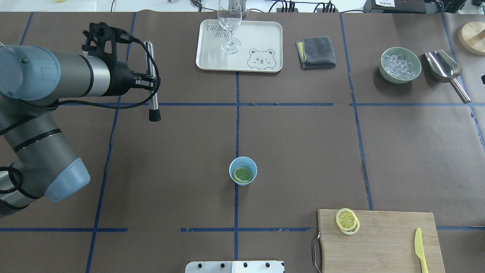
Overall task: Squeeze lemon into cup
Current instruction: 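Carry the muddler over the blue cup with the left gripper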
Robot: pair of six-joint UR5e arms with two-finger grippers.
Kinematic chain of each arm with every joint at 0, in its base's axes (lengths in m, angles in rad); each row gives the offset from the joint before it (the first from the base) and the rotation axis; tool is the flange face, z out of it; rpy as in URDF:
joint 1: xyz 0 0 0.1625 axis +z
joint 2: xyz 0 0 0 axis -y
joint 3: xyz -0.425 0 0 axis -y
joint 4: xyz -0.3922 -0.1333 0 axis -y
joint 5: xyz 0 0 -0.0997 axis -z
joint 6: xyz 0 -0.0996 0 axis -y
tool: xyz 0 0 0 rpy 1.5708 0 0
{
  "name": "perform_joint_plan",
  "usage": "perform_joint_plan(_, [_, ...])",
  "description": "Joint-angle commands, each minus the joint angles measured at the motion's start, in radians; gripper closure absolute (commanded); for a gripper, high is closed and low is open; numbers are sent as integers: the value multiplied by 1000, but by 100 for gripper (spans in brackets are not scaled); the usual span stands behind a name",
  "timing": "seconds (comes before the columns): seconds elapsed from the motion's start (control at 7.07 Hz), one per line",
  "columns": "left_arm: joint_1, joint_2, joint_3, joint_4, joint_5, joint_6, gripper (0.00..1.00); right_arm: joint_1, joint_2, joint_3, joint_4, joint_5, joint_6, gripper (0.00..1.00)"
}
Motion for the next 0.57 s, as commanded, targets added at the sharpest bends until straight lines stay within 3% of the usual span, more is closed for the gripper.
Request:
perform_joint_plan(0.0, [46, -37, -17, -73, 51, -40, 100, 86, -92, -5, -3, -3, -154, 0])
perform_joint_plan(0.14, [95, -8, -14, -222, 170, -100, 100, 103, -130, -5, -3, -6, -196, 0])
perform_joint_plan(0.28, [200, 32, 0, -368, 367, -137, 100, 113, -164, -5, -3, -7, -251, 0])
perform_joint_plan(0.42, [288, 40, 12, -415, 511, -140, 100, 117, -187, -5, 3, -6, -258, 0])
